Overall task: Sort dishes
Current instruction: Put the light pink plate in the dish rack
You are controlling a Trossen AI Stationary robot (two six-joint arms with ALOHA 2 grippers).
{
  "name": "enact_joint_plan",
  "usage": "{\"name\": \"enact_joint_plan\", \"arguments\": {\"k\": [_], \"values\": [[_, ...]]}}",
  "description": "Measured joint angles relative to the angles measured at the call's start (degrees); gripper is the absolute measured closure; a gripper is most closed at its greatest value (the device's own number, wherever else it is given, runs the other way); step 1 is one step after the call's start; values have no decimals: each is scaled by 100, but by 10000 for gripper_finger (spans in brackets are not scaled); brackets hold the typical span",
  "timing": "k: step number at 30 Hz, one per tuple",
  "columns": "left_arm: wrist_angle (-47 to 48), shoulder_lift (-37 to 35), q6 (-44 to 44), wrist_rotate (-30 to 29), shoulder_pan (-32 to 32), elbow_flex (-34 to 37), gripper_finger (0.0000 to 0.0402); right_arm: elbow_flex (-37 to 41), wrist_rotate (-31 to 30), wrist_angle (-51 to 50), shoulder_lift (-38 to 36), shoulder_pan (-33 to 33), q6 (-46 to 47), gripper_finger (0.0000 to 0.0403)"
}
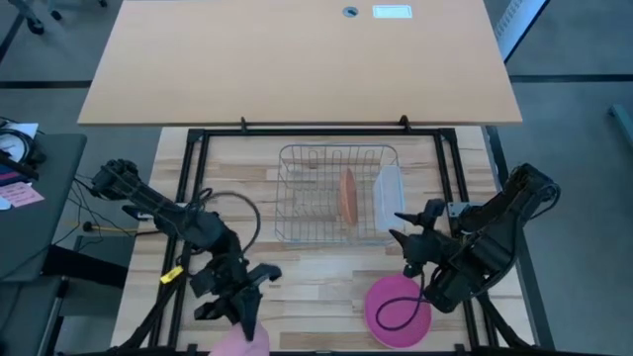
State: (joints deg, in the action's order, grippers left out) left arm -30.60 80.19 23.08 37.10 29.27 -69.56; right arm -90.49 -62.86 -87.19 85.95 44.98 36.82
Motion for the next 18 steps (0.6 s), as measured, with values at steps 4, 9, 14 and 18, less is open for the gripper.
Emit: {"name": "enact_joint_plan", "arguments": {"k": [4,9,14,18], "values": [[-55,-139,-305,-119,-282,-2,389,-1,-1,-7,0,-243,-134,201],[-29,-179,-718,68,-691,0,389,-1,-1,-108,0,-509,-137,201],[95,-245,-905,177,-1130,-69,389,-3,-1,-110,0,-650,-151,201],[730,-410,-1030,515,-1789,-512,389,-3,-1,-187,0,-694,-151,201]]}}
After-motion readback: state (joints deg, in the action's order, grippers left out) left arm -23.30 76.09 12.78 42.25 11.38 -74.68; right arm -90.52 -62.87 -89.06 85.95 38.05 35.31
